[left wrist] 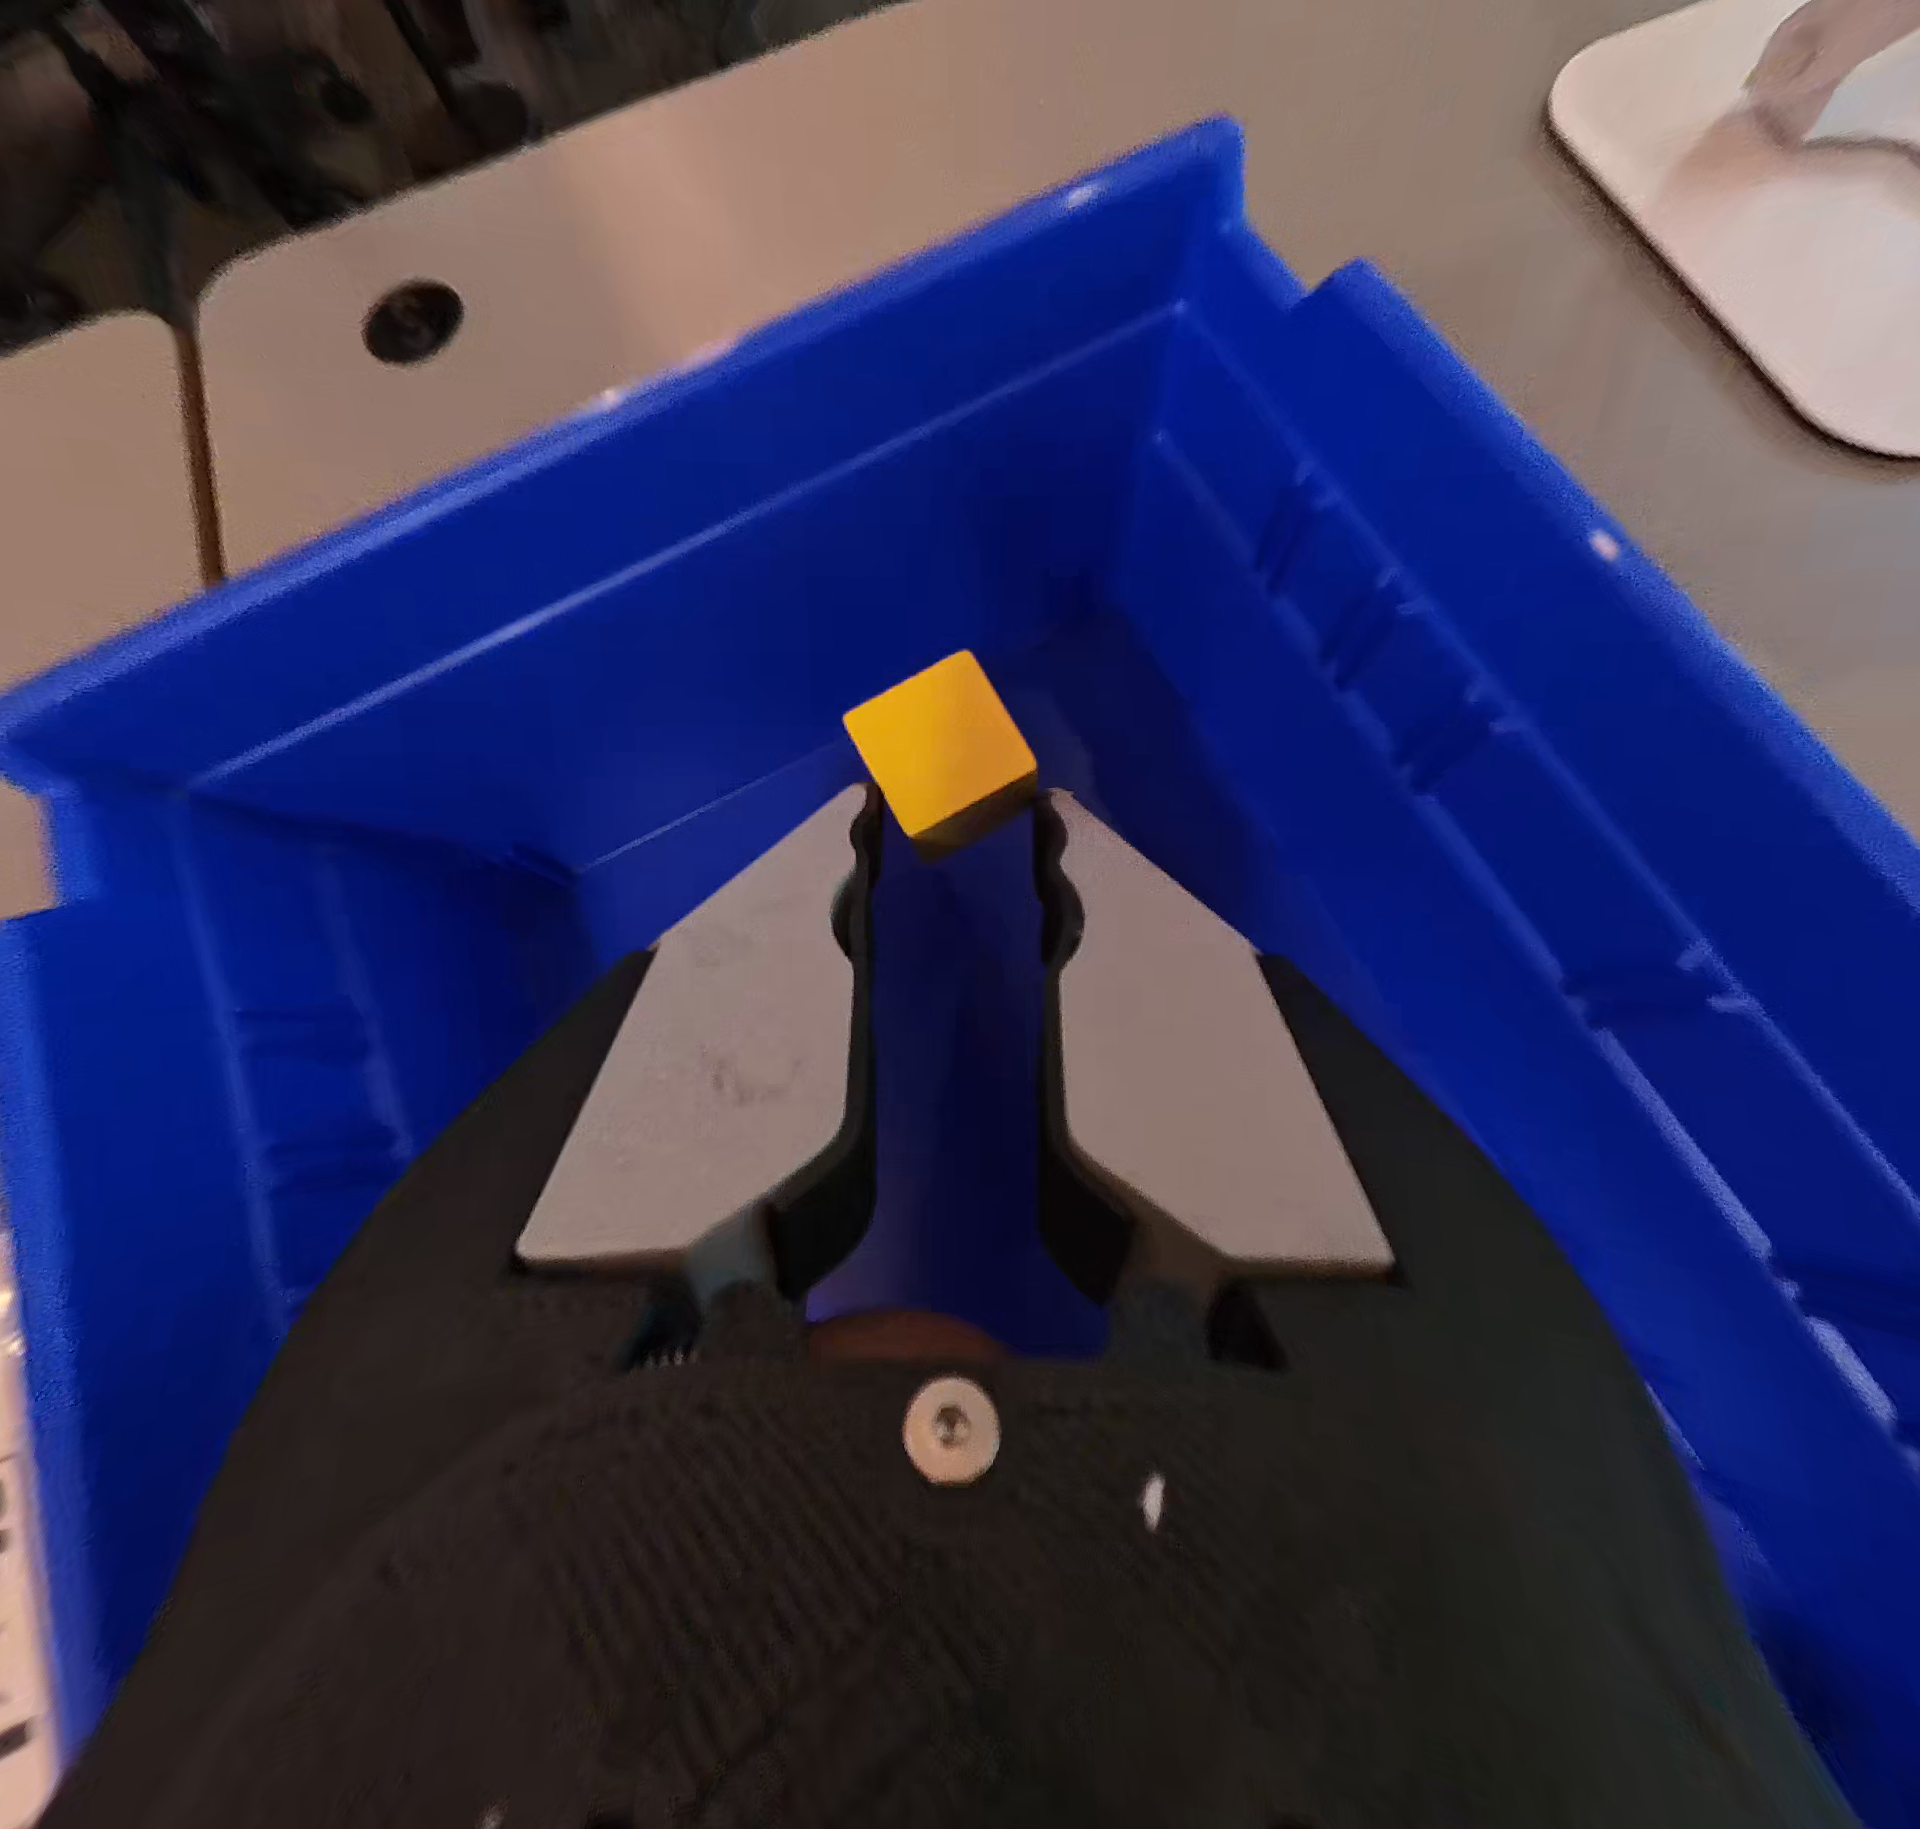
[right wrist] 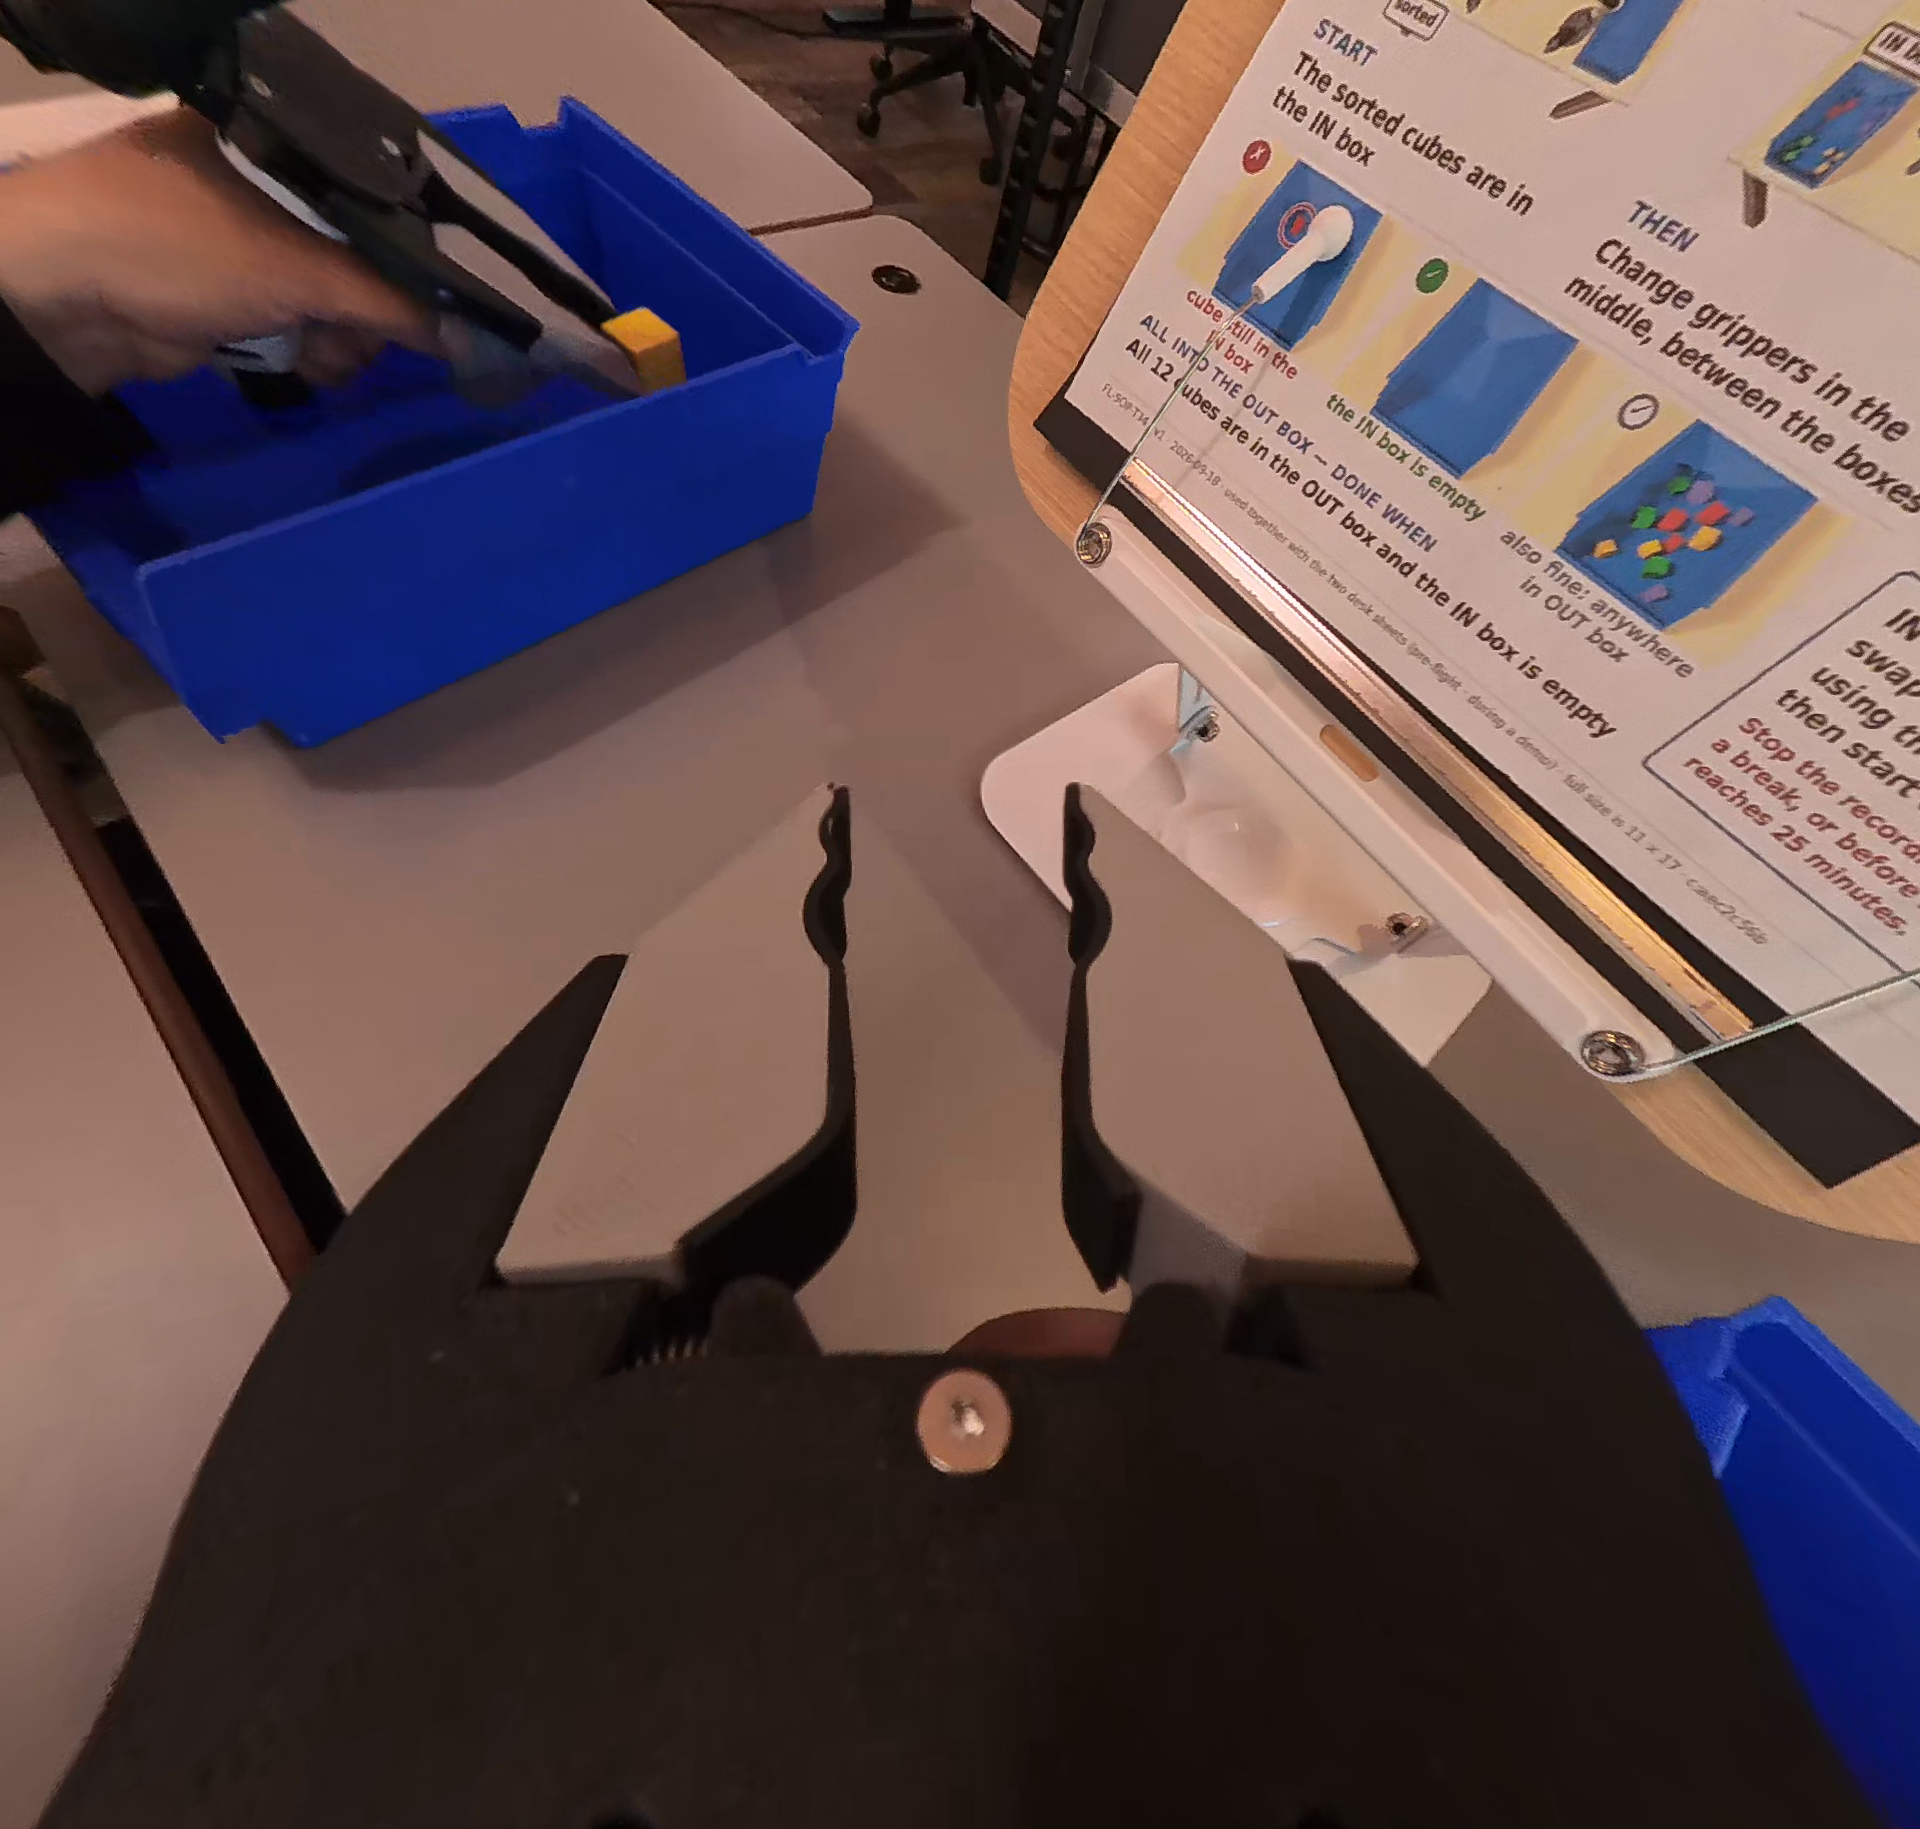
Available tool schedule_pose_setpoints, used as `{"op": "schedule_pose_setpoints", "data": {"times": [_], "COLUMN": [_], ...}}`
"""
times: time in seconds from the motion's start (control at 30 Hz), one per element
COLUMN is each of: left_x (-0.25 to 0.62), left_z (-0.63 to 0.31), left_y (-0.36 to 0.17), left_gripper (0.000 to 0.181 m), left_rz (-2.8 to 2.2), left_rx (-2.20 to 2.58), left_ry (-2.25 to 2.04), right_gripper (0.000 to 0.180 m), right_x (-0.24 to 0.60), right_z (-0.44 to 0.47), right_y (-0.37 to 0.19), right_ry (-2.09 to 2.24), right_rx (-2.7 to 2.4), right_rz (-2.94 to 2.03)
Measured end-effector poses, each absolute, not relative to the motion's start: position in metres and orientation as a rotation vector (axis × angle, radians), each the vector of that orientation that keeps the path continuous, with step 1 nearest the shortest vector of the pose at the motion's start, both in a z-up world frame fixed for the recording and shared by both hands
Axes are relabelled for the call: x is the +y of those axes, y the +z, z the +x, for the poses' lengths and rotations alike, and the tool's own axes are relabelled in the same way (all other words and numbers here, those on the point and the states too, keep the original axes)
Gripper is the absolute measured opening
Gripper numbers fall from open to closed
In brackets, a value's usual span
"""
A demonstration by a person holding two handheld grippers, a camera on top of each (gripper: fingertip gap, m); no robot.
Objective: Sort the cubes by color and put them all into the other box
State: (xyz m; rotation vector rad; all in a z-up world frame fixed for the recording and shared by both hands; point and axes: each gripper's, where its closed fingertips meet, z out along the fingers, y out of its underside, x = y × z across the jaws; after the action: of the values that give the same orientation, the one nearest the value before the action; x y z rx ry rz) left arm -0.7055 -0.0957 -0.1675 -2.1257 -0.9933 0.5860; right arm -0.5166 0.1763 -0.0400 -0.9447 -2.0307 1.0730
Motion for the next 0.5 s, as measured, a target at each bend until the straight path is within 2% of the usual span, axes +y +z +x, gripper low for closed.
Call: {"op": "schedule_pose_setpoints", "data": {"times": [0.13,0.3,0.5], "left_x": [-0.095,-0.040,0.031], "left_z": [-0.689,-0.615,-0.517], "left_y": [-0.122,-0.030,-0.002], "left_gripper": [0.027,0.027,0.026], "left_rz": [-2.025,-1.898,-1.947], "left_rx": [-0.898,-0.432,0.071], "left_ry": [0.502,0.386,0.402], "right_gripper": [0.037,0.037,0.039], "right_x": [0.165,0.136,0.107], "right_z": [-0.510,-0.490,-0.465], "right_y": [-0.032,-0.018,0.003], "right_ry": [1.208,1.529,1.961], "right_rx": [-2.048,-2.116,-2.154], "right_rz": [-0.940,-0.927,-0.929]}}
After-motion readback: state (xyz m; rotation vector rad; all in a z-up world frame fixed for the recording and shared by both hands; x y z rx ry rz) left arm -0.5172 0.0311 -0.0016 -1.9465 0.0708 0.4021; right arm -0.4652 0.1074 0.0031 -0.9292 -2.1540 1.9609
